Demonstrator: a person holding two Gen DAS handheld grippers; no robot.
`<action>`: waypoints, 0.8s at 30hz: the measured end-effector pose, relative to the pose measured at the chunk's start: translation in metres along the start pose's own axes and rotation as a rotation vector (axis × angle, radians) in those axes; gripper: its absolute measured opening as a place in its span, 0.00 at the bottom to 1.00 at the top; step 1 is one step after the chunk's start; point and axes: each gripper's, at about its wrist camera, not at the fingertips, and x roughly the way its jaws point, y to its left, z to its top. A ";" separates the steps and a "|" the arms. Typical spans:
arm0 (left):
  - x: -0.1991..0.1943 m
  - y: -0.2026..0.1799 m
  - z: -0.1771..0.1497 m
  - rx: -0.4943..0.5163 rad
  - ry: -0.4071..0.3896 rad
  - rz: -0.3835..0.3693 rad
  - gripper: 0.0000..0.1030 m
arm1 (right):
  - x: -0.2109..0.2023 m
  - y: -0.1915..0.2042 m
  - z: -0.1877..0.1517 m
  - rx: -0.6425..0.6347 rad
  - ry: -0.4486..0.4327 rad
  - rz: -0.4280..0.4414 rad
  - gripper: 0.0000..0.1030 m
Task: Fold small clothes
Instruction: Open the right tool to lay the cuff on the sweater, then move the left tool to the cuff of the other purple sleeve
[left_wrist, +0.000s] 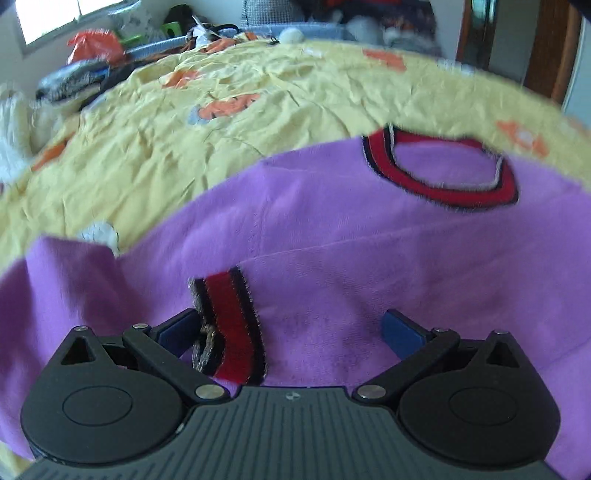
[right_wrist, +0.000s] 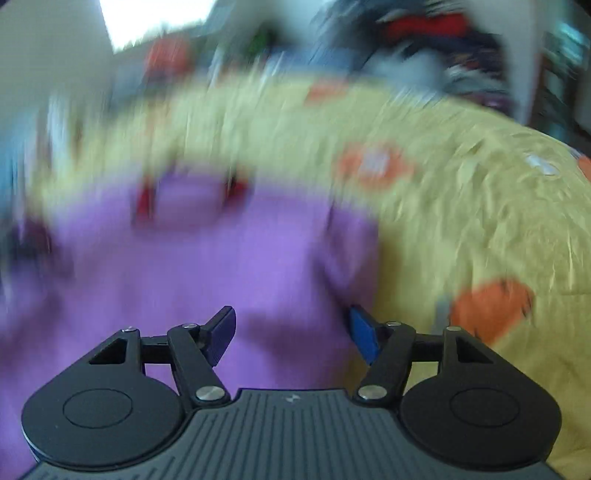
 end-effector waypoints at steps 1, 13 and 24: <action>-0.001 0.009 -0.001 -0.022 0.009 -0.016 1.00 | -0.008 -0.009 -0.002 0.062 -0.008 0.037 0.65; -0.003 0.011 0.000 -0.029 0.015 0.012 1.00 | 0.035 -0.042 0.047 0.268 -0.110 0.005 0.22; 0.001 0.019 0.004 -0.030 0.010 -0.005 1.00 | 0.012 -0.108 0.020 0.425 -0.138 -0.173 0.01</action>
